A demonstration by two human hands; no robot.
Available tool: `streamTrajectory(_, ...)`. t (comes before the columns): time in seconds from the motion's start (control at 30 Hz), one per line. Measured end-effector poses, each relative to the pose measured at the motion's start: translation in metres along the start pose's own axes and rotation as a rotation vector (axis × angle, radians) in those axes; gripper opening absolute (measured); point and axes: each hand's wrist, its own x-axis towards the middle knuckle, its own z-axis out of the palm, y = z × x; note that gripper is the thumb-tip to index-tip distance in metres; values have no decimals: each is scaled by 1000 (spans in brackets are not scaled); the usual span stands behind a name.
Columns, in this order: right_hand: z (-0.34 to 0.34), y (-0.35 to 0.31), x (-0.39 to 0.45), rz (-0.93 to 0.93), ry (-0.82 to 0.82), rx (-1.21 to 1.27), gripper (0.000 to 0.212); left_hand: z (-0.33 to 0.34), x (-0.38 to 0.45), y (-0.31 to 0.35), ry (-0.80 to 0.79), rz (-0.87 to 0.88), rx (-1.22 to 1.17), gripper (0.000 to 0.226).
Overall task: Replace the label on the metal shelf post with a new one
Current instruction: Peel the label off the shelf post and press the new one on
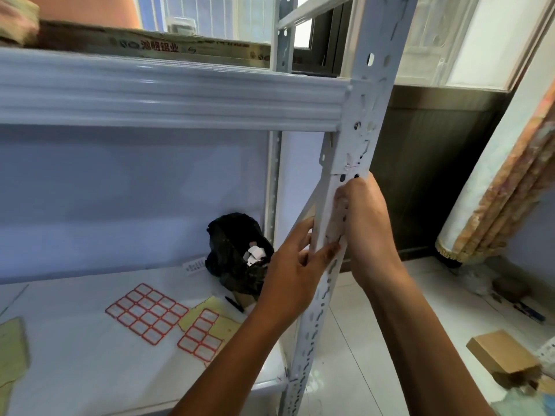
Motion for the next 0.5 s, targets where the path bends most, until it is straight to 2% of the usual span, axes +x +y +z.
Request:
streamTrajectory(0.07, -2, -1, 0, 12, -19, 20, 18, 0, -1, 3, 5, 5, 2, 34)
streamTrajectory(0.17, -3, -2, -3, 67, -35, 95, 39, 0, -1, 1, 9, 0, -9, 33)
streamTrajectory(0.23, -2, -3, -5, 90, -27, 129, 45, 1, -1, 3, 4, -5, -20, 33)
streamTrajectory(0.37, 1, -7, -2, 81, -11, 39, 42, 0, -2, 8, -3, 2, -29, 34)
streamTrajectory(0.5, 0, -7, 2, 45, -14, 52, 39, -1, -2, 9, -1, -3, -36, 33)
